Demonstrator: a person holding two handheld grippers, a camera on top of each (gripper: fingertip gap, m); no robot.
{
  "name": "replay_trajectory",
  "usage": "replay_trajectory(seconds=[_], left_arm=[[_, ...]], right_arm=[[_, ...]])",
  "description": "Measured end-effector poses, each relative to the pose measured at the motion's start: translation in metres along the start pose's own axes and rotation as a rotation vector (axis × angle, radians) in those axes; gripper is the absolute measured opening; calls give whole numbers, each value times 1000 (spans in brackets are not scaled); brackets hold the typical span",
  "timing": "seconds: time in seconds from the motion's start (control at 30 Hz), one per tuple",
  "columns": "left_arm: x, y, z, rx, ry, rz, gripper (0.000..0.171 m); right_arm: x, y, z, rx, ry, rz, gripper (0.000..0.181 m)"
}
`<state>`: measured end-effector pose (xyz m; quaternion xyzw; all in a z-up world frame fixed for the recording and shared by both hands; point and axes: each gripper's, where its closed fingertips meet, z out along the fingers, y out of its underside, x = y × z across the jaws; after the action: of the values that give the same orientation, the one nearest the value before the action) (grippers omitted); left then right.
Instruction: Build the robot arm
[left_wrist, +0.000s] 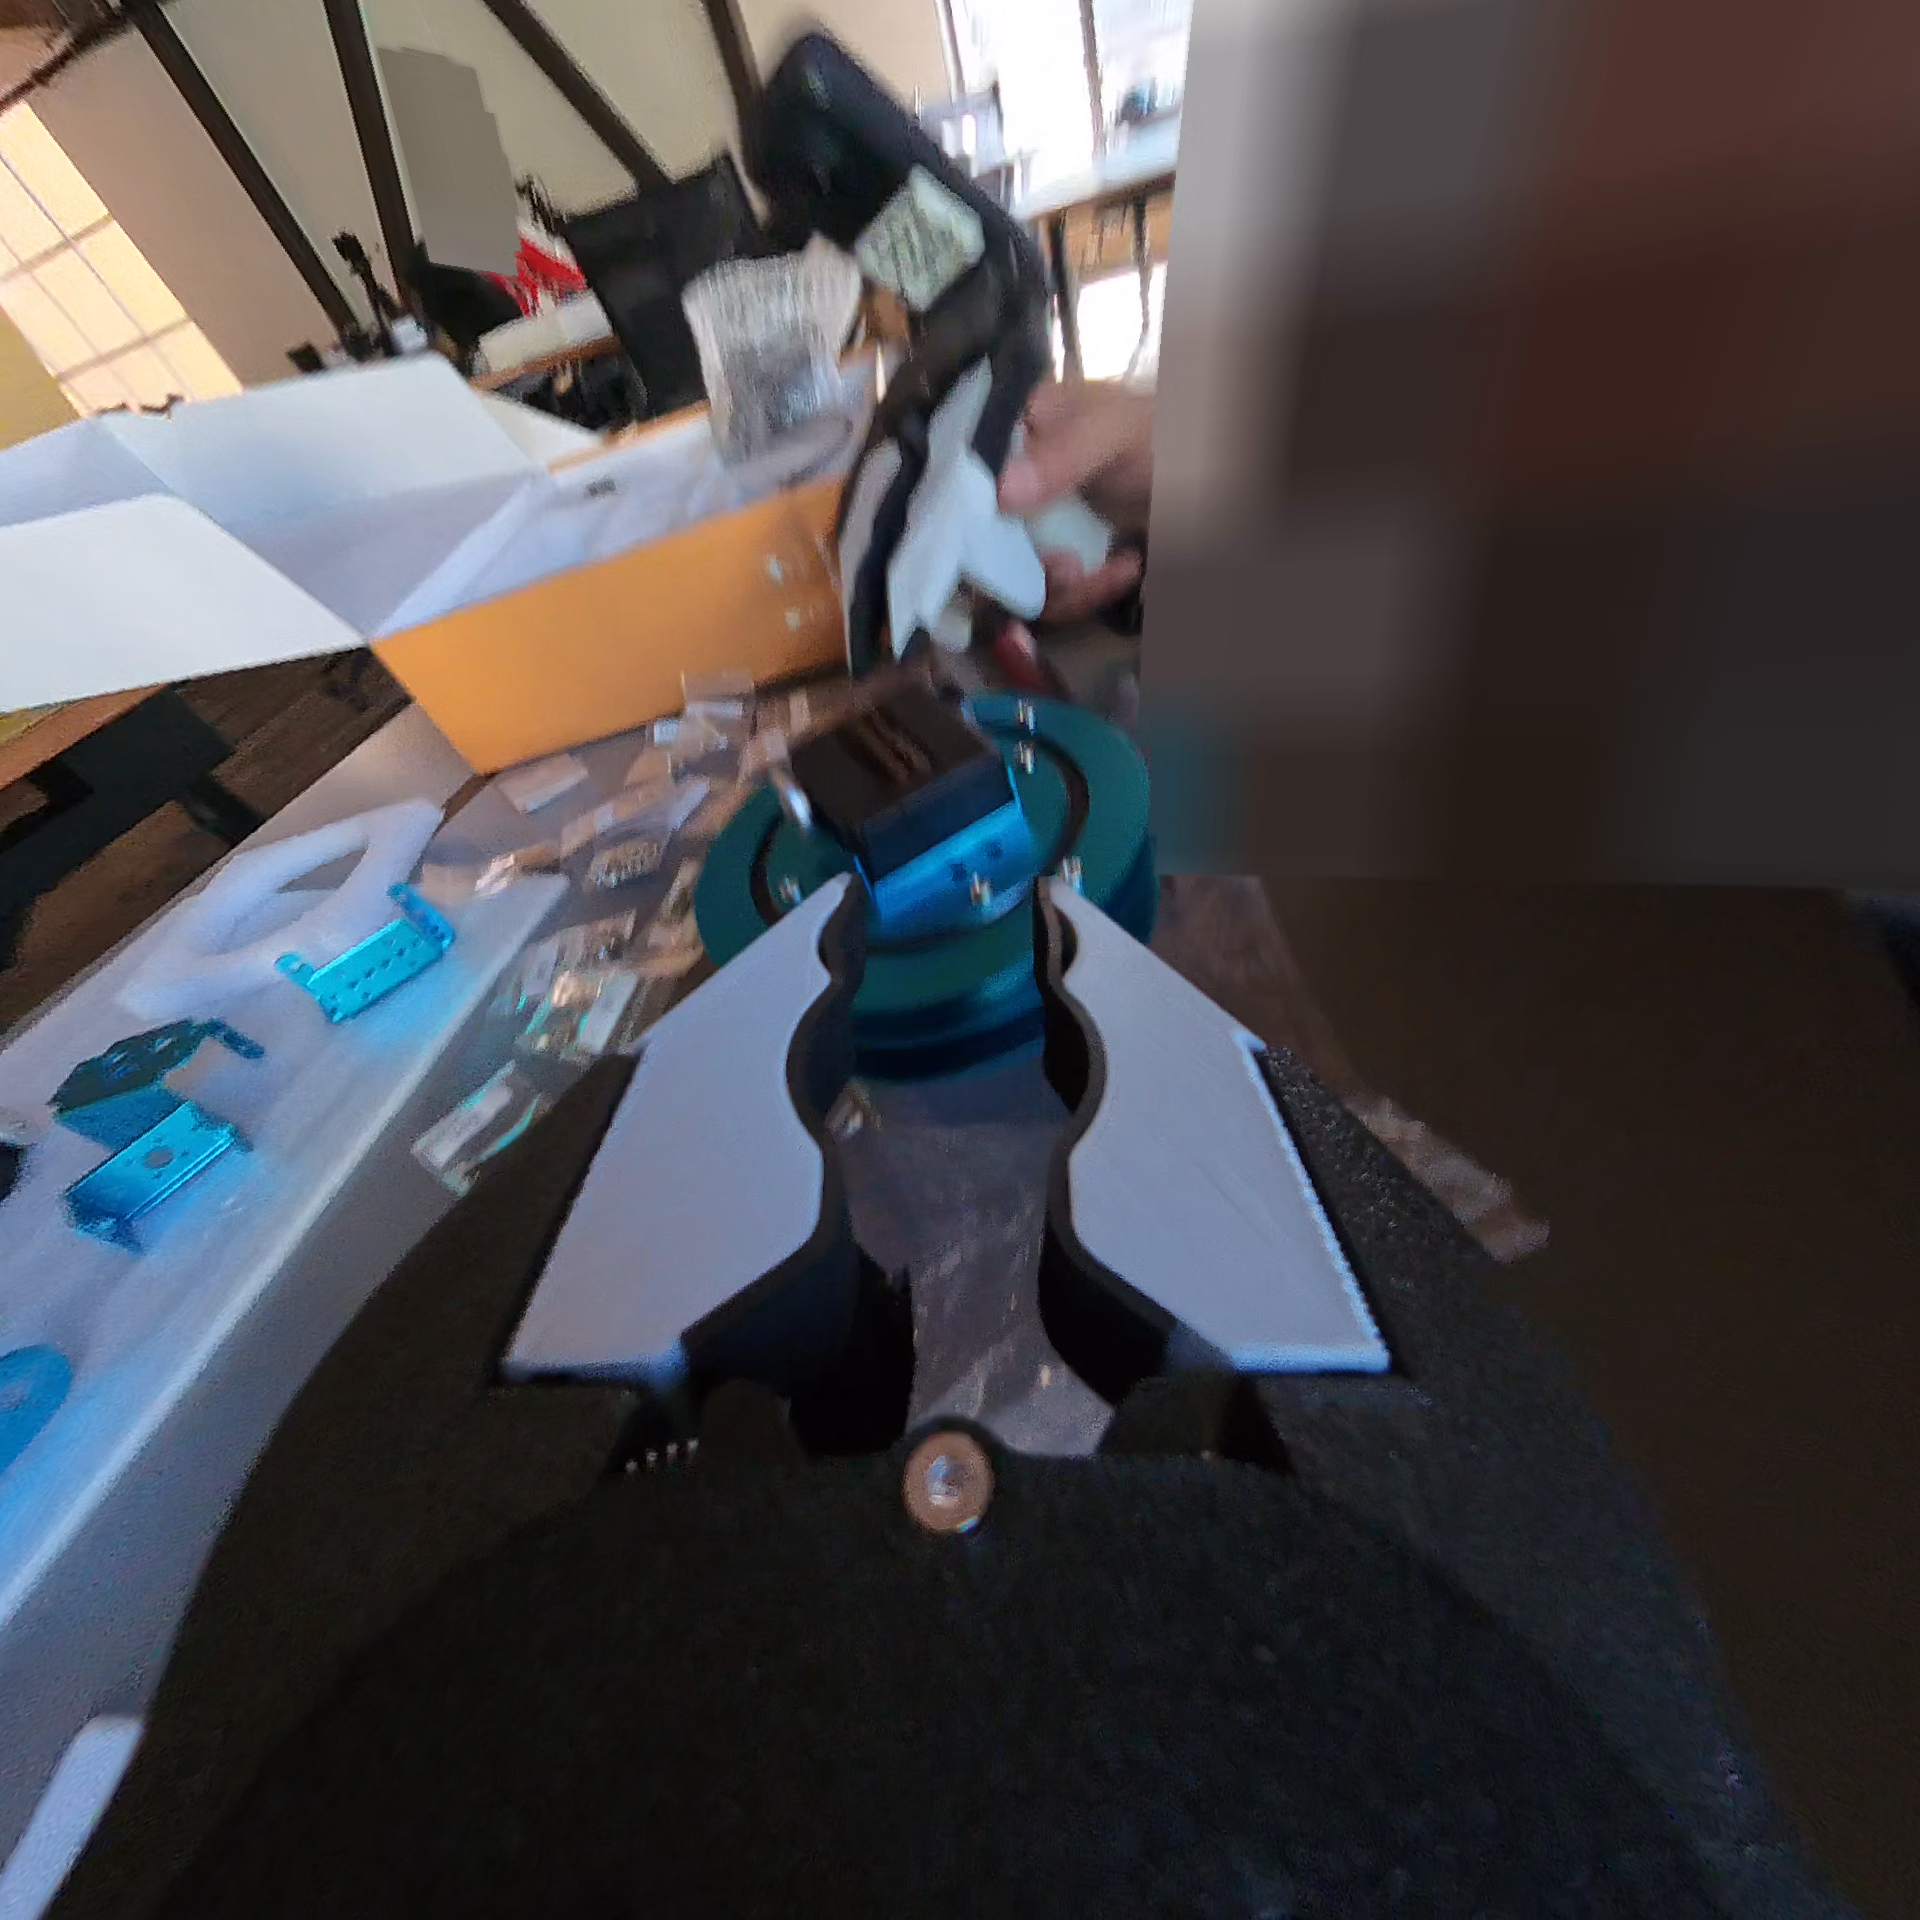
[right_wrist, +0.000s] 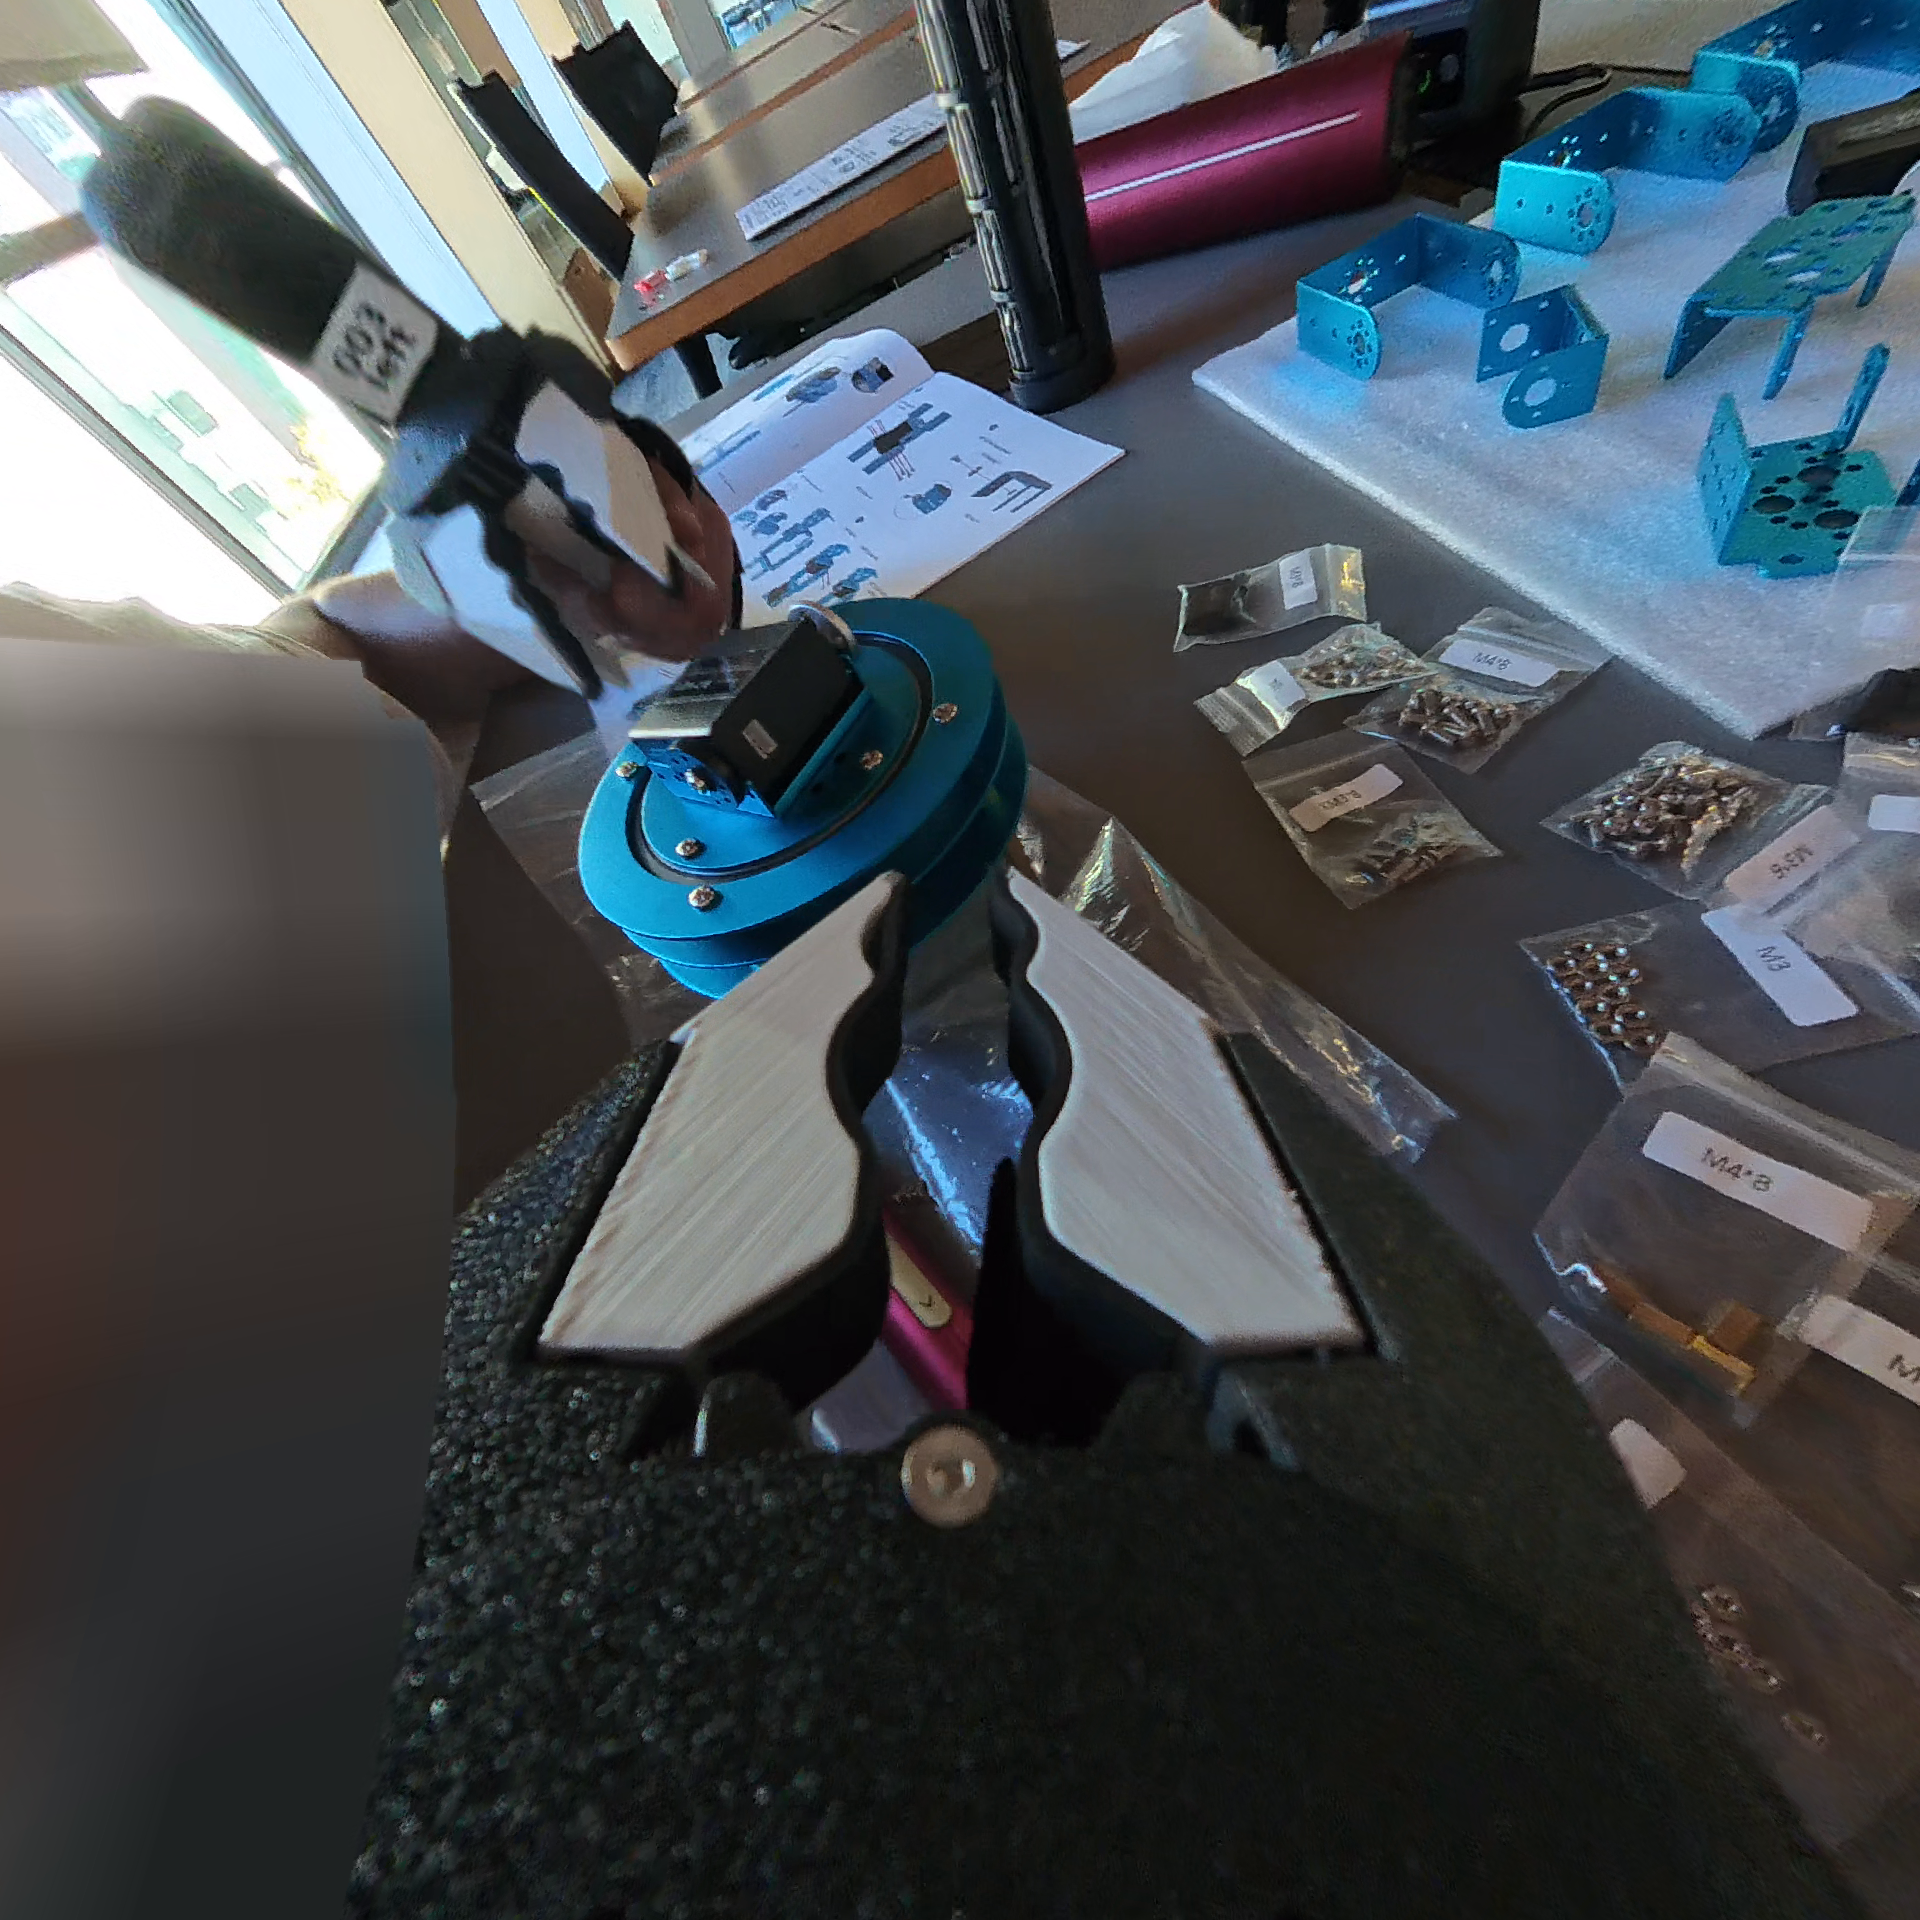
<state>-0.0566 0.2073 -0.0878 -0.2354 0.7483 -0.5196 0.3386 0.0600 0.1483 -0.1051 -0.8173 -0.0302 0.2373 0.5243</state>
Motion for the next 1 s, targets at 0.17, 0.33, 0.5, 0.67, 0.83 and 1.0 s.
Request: replay_trajectory(seconds=[0.17, 0.33, 0.5, 0.67, 0.83, 1.0], left_arm=[[4, -30, 23, -201, 268, -60, 52], [-9, -26, 50, -430, 328, 137, 40], [-16, -19, 63, -445, 379, 83, 16], [-15, -20, 69, -430, 449, 0, 0], [-12, -20, 67, -443, 495, -49, 0], [-9, -23, 58, -464, 562, 9, 56]], right_arm=[[-1, 2, 3, 7, -11, 10, 13], [-1, 1, 2, 5, -17, 17, 13], [-2, 6, 6, -19, -30, 22, 13], [-2, 10, 8, -38, -33, 23, 13], [-1, 7, 5, -26, -32, 28, 13], [-1, 8, 6, -30, -37, 32, 13]])
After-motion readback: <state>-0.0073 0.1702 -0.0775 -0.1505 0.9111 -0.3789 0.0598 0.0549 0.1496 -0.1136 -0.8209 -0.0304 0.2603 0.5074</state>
